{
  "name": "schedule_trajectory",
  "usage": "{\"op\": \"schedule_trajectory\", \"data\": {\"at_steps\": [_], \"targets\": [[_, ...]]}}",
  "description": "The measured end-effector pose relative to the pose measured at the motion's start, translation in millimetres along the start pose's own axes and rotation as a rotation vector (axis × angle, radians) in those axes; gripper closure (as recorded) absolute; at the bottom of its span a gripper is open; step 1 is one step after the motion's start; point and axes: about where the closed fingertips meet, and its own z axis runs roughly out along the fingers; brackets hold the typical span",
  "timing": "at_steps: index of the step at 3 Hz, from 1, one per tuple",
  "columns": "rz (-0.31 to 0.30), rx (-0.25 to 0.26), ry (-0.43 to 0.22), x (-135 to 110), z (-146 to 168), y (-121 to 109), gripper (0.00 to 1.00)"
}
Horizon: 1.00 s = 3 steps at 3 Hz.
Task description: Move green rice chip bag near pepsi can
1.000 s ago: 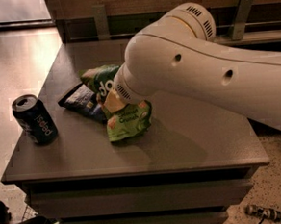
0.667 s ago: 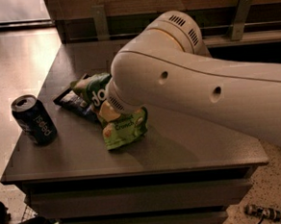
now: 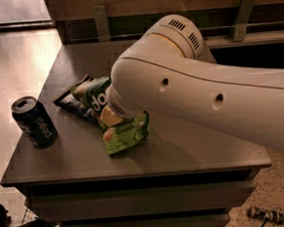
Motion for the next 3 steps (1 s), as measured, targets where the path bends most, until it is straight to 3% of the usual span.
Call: {"op": "schedule_trajectory", "data": {"at_steps": [3], "targets": [[-0.001,-0.002,0.003,-0.9,0.0,0.0,0.20]]}}
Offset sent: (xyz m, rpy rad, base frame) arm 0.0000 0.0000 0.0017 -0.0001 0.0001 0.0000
